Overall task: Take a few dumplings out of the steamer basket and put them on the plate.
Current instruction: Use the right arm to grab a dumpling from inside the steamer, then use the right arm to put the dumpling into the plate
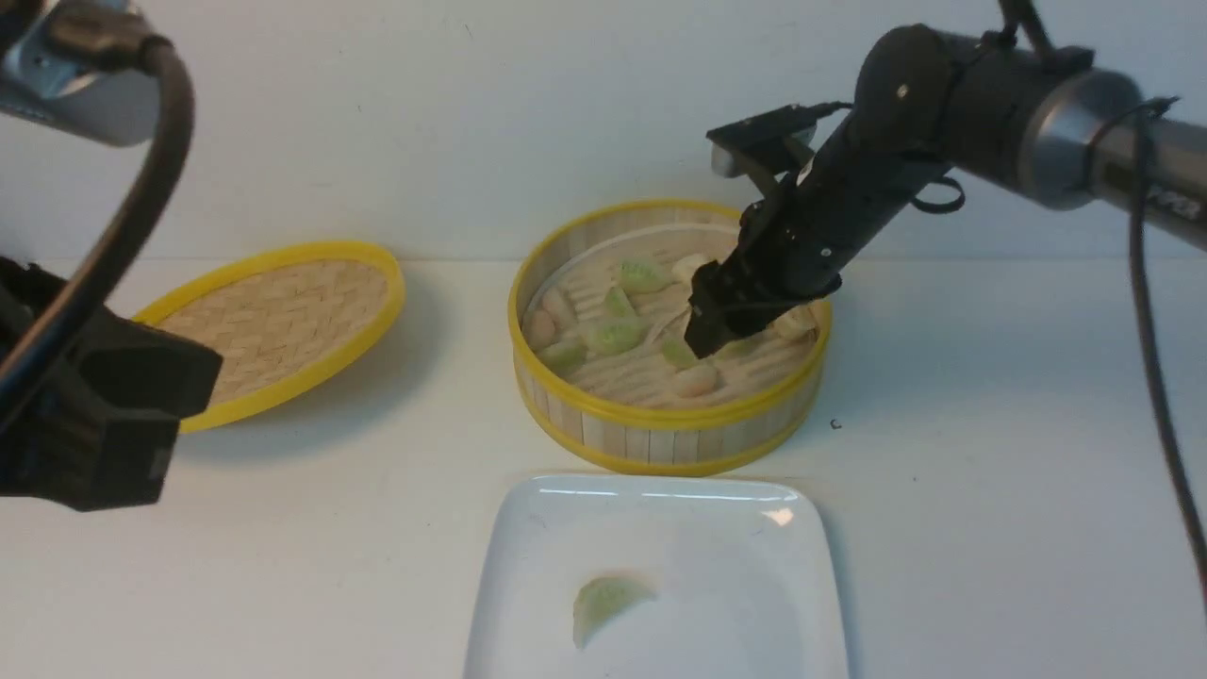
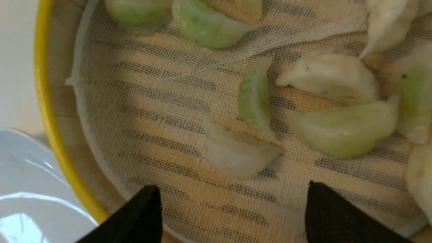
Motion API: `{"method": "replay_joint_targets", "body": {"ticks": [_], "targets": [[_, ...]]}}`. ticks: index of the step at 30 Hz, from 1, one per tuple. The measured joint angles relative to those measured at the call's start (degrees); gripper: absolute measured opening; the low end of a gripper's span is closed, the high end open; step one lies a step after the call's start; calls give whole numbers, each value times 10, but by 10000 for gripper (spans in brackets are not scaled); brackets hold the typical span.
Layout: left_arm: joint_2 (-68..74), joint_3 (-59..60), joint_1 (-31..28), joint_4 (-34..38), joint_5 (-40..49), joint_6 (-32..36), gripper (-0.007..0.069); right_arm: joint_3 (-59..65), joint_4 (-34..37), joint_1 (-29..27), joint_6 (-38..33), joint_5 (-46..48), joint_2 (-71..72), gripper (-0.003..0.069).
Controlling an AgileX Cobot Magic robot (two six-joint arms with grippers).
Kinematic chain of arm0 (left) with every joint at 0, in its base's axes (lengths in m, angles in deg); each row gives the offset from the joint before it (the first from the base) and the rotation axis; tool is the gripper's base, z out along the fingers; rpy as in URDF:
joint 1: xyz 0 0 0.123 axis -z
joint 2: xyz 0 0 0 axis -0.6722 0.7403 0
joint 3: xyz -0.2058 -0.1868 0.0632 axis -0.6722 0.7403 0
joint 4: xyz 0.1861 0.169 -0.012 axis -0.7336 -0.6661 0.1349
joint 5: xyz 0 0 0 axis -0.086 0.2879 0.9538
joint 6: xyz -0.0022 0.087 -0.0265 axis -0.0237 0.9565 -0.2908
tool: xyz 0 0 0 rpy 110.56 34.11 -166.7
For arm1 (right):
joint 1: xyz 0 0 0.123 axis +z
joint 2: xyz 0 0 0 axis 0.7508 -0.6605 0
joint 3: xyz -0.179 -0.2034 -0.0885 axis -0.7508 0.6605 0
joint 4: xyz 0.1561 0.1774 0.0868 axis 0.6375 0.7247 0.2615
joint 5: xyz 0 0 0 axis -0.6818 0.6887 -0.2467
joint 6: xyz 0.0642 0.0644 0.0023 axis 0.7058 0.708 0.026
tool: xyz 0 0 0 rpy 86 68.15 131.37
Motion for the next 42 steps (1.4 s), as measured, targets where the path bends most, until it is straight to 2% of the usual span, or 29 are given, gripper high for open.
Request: {"method": "replay_joint_targets", "body": {"ticks": [5, 12, 15, 19, 31, 42], "targets": [[-5, 7, 0, -49, 1, -28, -6, -10, -30, 25, 0, -17, -40, 533], [-5, 7, 0, -64, 1, -32, -6, -12, -48, 37, 35, -59, -60, 528], [-5, 7, 0, -65, 9, -33, -6, -12, -63, 37, 57, -61, -65, 473], [-5, 7, 0, -65, 13, -33, -6, -13, -77, 37, 71, -58, -67, 332], [-5, 7, 0, -65, 15, -33, -6, -16, -90, 37, 81, -9, -44, 328], [-5, 7, 0, -65, 15, -33, -6, -16, -91, 37, 113, 91, 151, 328]]}}
